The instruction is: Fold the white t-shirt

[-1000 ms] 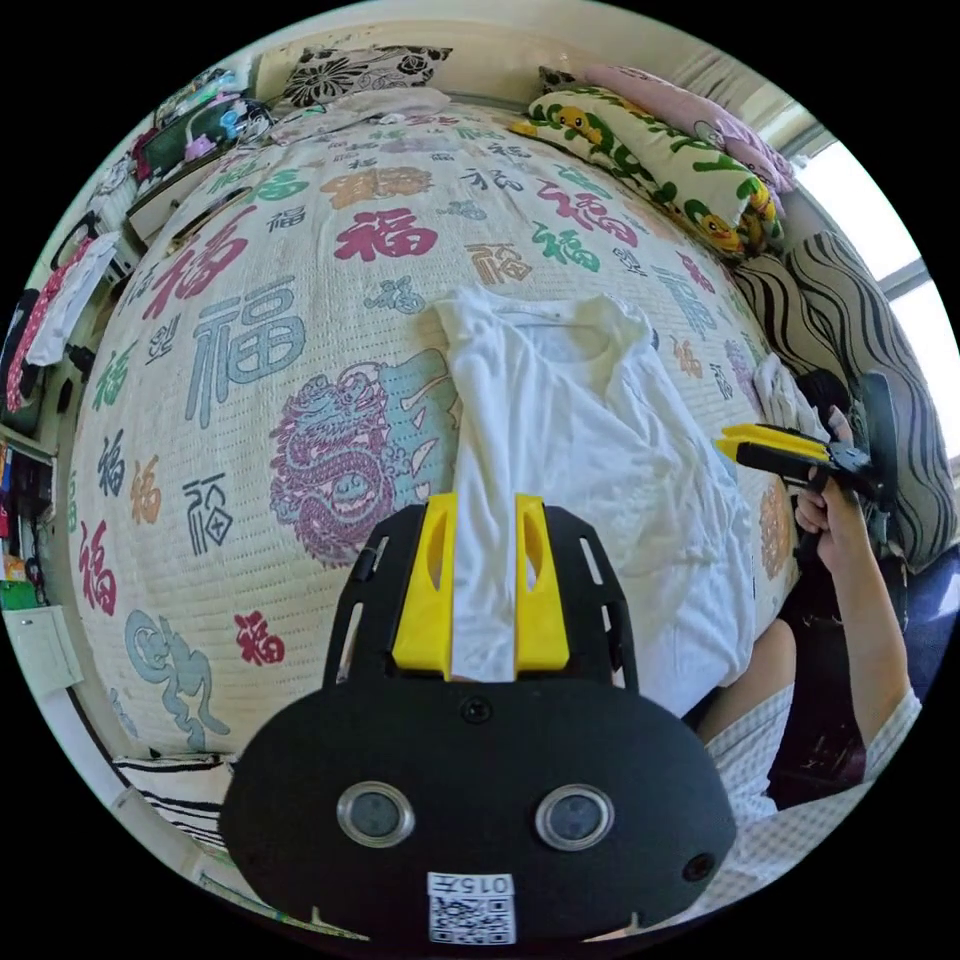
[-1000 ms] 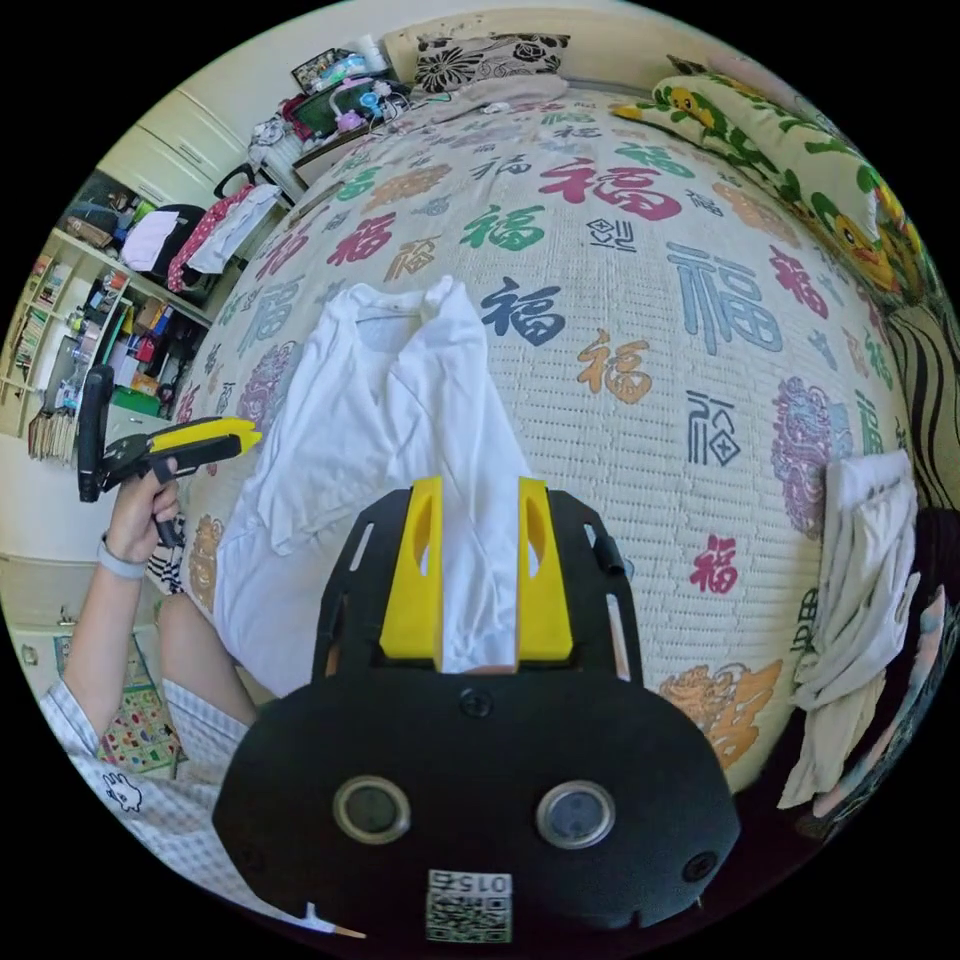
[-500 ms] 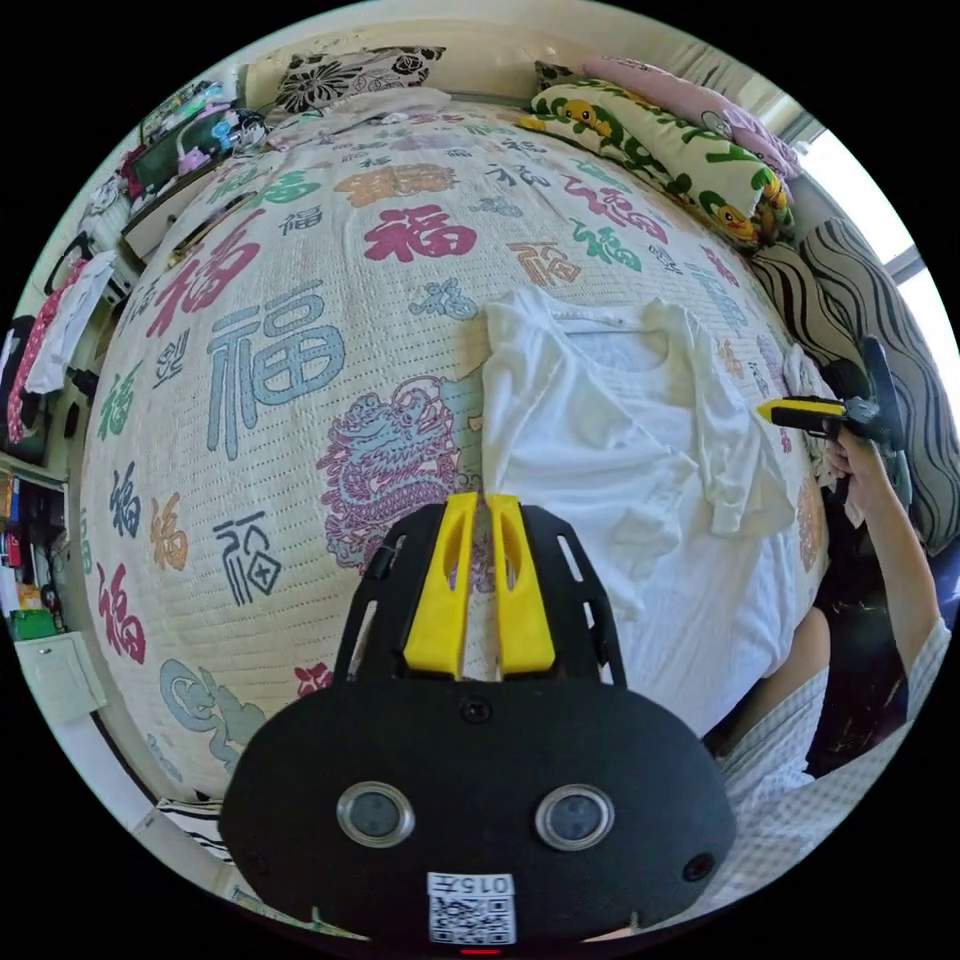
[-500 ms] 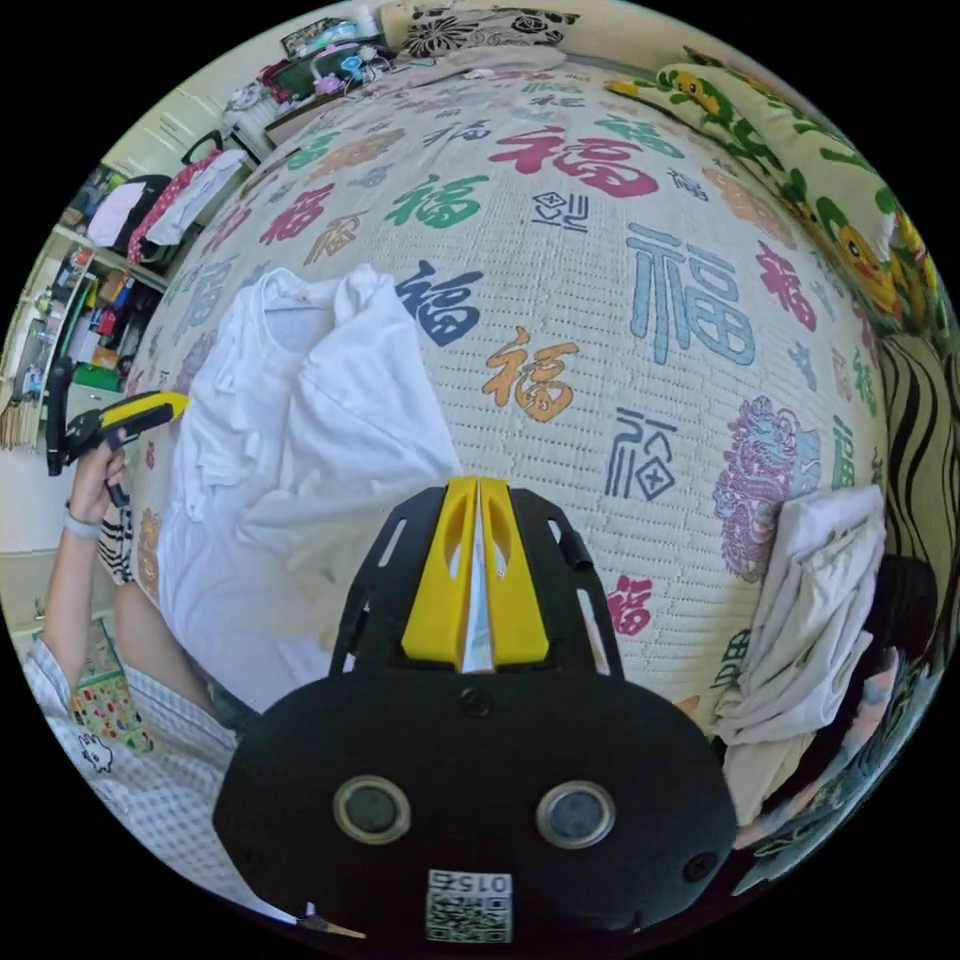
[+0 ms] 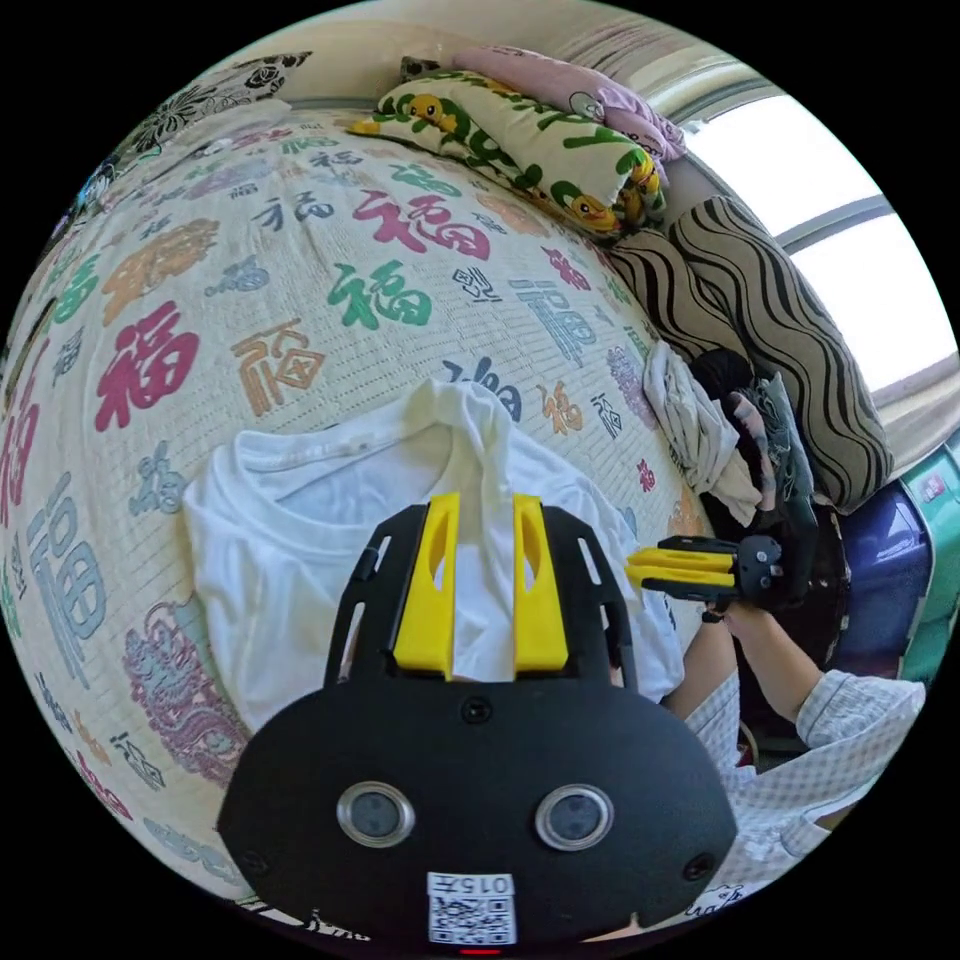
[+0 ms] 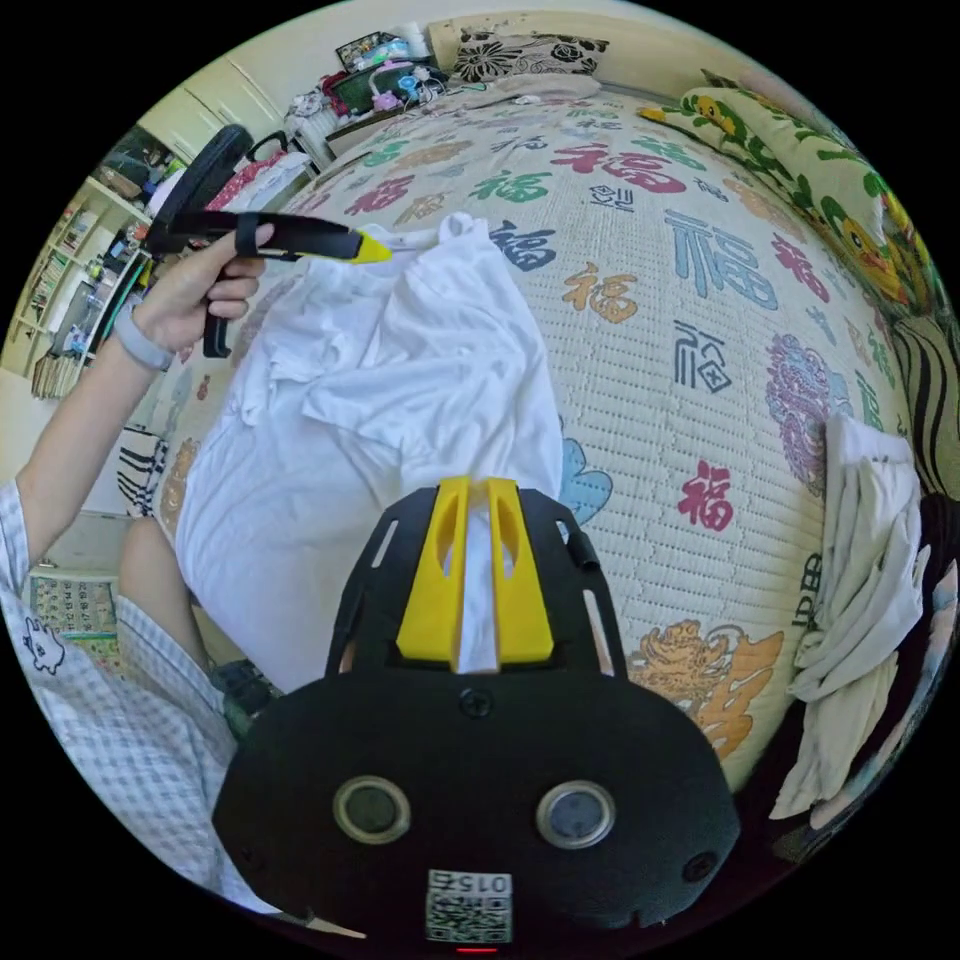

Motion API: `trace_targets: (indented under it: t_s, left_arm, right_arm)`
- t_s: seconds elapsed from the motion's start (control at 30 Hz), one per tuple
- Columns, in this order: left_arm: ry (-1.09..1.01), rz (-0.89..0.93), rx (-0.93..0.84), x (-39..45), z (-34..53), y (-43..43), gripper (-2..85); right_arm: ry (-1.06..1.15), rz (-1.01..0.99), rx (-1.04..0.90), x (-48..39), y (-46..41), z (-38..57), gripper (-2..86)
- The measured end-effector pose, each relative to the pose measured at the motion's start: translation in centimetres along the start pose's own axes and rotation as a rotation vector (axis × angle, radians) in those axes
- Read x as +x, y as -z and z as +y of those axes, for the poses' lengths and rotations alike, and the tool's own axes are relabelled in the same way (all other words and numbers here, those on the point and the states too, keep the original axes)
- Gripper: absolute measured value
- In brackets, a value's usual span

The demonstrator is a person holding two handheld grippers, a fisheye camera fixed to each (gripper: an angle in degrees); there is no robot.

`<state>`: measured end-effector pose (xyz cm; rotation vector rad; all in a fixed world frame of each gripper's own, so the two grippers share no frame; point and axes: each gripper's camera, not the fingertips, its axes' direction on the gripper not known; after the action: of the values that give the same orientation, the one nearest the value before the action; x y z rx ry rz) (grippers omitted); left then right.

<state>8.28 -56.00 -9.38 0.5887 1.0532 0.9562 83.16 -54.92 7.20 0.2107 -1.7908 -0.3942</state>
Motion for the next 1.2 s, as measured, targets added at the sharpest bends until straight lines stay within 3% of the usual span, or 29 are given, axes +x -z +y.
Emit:
trace_targets:
  t_s: [0.17, 0.27, 0.43, 0.57, 0.7, 0.87, 0.97, 1.07, 1.2]
  left_arm:
    - [0.062, 0.027, 0.085, -0.9, -2.6, -2.1, 1.0]
    - [0.076, 0.027, 0.039, -1.6, -3.2, -2.6, 3.5]
    - [-0.112, 0.055, 0.023, 1.3, 0.5, -2.2, 8.3]
    - [-0.247, -0.119, -0.076, 4.5, 2.5, -6.0, 8.4]
    - [-0.231, -0.177, -0.071, 4.4, 1.9, -8.3, 1.3]
    - [-0.115, -0.024, 0.049, 1.7, 2.1, -6.9, 0.2]
    - [-0.082, -0.021, -0.014, 0.3, 1.9, -8.5, 1.5]
    - [-0.061, -0.025, -0.090, -0.6, 1.6, -10.5, 5.2]
    - [-0.071, 0.006, -0.025, -0.8, 0.5, -9.1, 8.4]
  right_arm:
    - [-0.004, 0.042, 0.083, 0.9, 1.8, 3.9, 1.0]
    - [-0.049, -0.015, 0.129, 1.7, 2.8, 6.3, 3.9]
    - [0.020, -0.027, 0.244, 0.0, 4.1, 8.0, 8.4]
    - [0.111, 0.105, 0.152, -2.2, 1.3, 6.4, 7.8]
    - [0.108, 0.268, 0.114, -2.2, 0.6, 7.4, 0.5]
    - [0.130, 0.040, 0.276, -0.2, 3.3, 11.5, -0.4]
    - [0.121, 0.023, 0.199, 0.5, 1.3, 12.4, 0.8]
    - [0.028, -0.015, 0.127, 2.0, 0.0, 12.8, 4.8]
    - [-0.206, -0.137, 0.200, 7.3, 1.3, 14.5, 6.7]
